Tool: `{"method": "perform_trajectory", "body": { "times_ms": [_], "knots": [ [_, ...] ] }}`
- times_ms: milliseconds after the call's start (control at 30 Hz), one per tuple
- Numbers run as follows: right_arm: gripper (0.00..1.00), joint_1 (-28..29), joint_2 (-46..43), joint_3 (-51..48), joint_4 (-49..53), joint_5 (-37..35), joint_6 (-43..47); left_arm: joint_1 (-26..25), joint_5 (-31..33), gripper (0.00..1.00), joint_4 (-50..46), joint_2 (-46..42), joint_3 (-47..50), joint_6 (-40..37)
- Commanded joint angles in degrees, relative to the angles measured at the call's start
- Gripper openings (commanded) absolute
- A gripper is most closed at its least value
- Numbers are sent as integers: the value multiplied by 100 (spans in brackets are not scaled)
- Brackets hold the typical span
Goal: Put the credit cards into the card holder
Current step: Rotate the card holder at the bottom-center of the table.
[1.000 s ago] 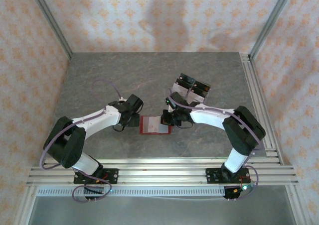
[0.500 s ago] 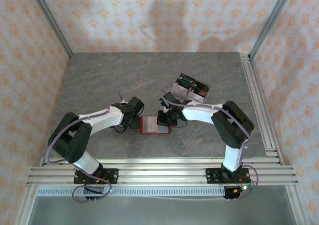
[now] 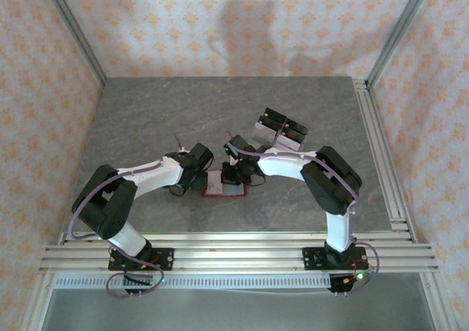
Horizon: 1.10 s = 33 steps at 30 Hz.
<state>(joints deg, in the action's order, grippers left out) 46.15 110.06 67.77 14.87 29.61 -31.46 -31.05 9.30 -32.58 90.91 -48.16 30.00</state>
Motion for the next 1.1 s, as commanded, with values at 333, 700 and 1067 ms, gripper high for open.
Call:
{"method": "perform_trajectory", "body": {
  "times_ms": [333,700,1067],
  "knots": [
    [1,77,-139,152,178,-142,131,-130,303,100,-399,-198,-120,261],
    [1,44,-623,-720,-27,-383,93,-147,338,100,-608,-554,-436,112],
    [0,-404,-956,-1193,-14,-366,180,-327,250,100,-456,-426,-610,94]
  ]
}}
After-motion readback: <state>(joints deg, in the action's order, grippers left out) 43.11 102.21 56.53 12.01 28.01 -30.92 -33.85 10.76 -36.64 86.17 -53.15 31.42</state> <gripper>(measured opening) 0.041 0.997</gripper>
